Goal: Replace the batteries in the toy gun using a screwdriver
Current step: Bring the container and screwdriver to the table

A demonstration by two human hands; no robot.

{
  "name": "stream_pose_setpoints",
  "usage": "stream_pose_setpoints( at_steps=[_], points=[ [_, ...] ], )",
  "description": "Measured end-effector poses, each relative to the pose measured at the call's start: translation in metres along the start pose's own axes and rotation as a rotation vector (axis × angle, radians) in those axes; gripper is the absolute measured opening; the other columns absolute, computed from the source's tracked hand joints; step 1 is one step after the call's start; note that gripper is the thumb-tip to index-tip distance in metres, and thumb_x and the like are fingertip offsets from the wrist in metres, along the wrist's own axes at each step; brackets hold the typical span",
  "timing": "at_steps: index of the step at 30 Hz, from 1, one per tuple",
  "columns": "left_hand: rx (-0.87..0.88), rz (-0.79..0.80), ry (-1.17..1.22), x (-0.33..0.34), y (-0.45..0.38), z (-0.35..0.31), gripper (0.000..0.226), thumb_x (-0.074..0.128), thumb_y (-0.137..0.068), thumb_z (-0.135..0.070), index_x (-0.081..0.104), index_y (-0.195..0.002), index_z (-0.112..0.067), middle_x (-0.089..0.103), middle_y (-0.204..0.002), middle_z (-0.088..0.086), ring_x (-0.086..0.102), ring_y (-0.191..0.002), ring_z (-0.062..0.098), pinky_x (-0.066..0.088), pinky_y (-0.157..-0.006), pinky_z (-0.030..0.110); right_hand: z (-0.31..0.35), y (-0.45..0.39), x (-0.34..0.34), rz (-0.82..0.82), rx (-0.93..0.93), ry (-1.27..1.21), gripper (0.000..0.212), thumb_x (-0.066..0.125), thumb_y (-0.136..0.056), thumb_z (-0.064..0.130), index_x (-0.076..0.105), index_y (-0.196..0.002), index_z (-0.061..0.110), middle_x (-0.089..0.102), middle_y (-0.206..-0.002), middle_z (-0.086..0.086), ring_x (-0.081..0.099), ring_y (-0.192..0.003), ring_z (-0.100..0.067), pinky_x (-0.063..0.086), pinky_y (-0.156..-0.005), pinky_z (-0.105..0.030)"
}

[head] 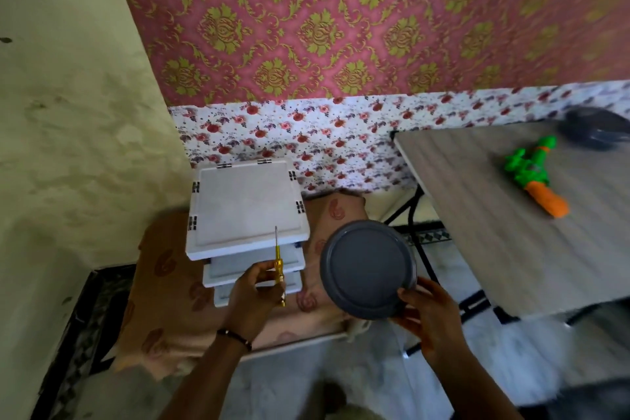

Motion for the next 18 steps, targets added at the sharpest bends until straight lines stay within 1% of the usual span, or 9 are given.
stream_pose_setpoints(
  at_steps=[3, 5, 6, 7, 9, 10, 13, 15, 18],
  points=[
    [0.018, 0.050, -0.017, 0.024, 0.012, -0.006, 0.034, 0.076, -0.075, 0.000, 0.064, -0.093, -0.027, 0.072, -0.082, -0.006, 0.067, -0.073, 0.011, 0.057, -0.056, 0.022, 0.000, 0.011, -0.033, -0.076, -0.007, -0.057, 0.040, 0.061, -0.082, -0.006, 0.053, -0.119, 0.005, 0.061, -0.109, -0.019, 0.063, -0.083, -0.035, 0.054, -0.062, -0.039],
    [0.056, 0.060, -0.053, 0.040, 0.017, -0.012, 0.030, 0.074, -0.071, -0.009, 0.065, -0.092, -0.028, 0.073, -0.080, -0.010, 0.068, -0.075, 0.010, 0.059, -0.060, 0.026, 0.000, 0.012, -0.055, -0.118, -0.005, -0.094, 0.041, 0.062, -0.082, -0.004, 0.052, -0.121, 0.004, 0.061, -0.110, -0.020, 0.063, -0.084, -0.036, 0.053, -0.064, -0.040],
    [0.059, 0.062, -0.066, 0.048, 0.018, -0.014, 0.031, 0.073, -0.068, -0.011, 0.066, -0.092, -0.028, 0.073, -0.084, -0.009, 0.069, -0.079, 0.015, 0.059, -0.062, 0.029, 0.000, 0.011, -0.064, -0.133, 0.002, -0.110, 0.042, 0.062, -0.082, -0.004, 0.052, -0.122, 0.004, 0.061, -0.109, -0.021, 0.063, -0.082, -0.036, 0.053, -0.065, -0.041],
    [0.060, 0.065, -0.071, 0.055, 0.019, -0.015, 0.031, 0.074, -0.070, -0.006, 0.066, -0.093, -0.026, 0.071, -0.089, -0.007, 0.068, -0.080, 0.020, 0.059, -0.060, 0.028, -0.001, 0.010, -0.074, -0.148, 0.013, -0.128, 0.043, 0.062, -0.082, -0.003, 0.051, -0.123, 0.004, 0.060, -0.107, -0.021, 0.062, -0.079, -0.036, 0.053, -0.067, -0.043],
    [0.046, 0.085, -0.049, 0.076, 0.023, -0.018, 0.034, 0.070, -0.078, 0.010, 0.065, -0.094, -0.019, 0.069, -0.090, 0.001, 0.066, -0.075, 0.022, 0.056, -0.053, 0.021, 0.001, 0.005, -0.096, -0.169, 0.033, -0.169, 0.046, 0.063, -0.082, -0.003, 0.049, -0.126, 0.004, 0.059, -0.109, -0.022, 0.061, -0.080, -0.037, 0.053, -0.068, -0.045],
    [0.030, 0.096, -0.038, 0.089, 0.024, -0.018, 0.033, 0.068, -0.079, 0.012, 0.065, -0.095, -0.017, 0.068, -0.088, 0.004, 0.065, -0.072, 0.022, 0.054, -0.052, 0.019, 0.003, 0.001, -0.108, -0.174, 0.038, -0.185, 0.047, 0.063, -0.082, -0.002, 0.049, -0.126, 0.005, 0.058, -0.113, -0.023, 0.061, -0.084, -0.039, 0.053, -0.068, -0.044],
    [-0.012, 0.119, -0.001, 0.124, 0.025, -0.019, 0.035, 0.075, -0.067, -0.003, 0.067, -0.100, -0.012, 0.068, -0.083, 0.008, 0.062, -0.065, 0.024, 0.051, -0.054, 0.030, 0.011, -0.011, -0.140, -0.183, 0.029, -0.189, 0.043, 0.063, -0.082, -0.003, 0.051, -0.123, 0.005, 0.059, -0.113, -0.024, 0.061, -0.091, -0.043, 0.054, -0.067, -0.043],
    [-0.041, 0.135, 0.016, 0.156, 0.024, -0.020, 0.041, 0.071, -0.061, -0.012, 0.066, -0.102, -0.013, 0.066, -0.086, 0.009, 0.060, -0.068, 0.023, 0.048, -0.053, 0.028, 0.022, -0.023, -0.167, -0.181, 0.027, -0.179, 0.041, 0.063, -0.082, -0.002, 0.052, -0.120, 0.005, 0.061, -0.105, -0.023, 0.062, -0.091, -0.044, 0.054, -0.072, -0.046],
    [-0.054, 0.163, 0.066, 0.204, 0.024, -0.023, 0.035, 0.073, -0.070, 0.001, 0.065, -0.101, -0.014, 0.065, -0.089, 0.011, 0.060, -0.079, 0.023, 0.051, -0.053, 0.021, 0.042, -0.042, -0.201, -0.163, 0.034, -0.168, 0.040, 0.064, -0.082, 0.000, 0.053, -0.119, 0.007, 0.064, -0.094, -0.021, 0.063, -0.089, -0.044, 0.053, -0.078, -0.049]
  ],
)
Point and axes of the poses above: each hand's wrist, its own y-axis away from the middle knuckle, its own x-axis out of the palm, z = x × y, the point moved 7 cm from there along -y, towards the middle knuckle
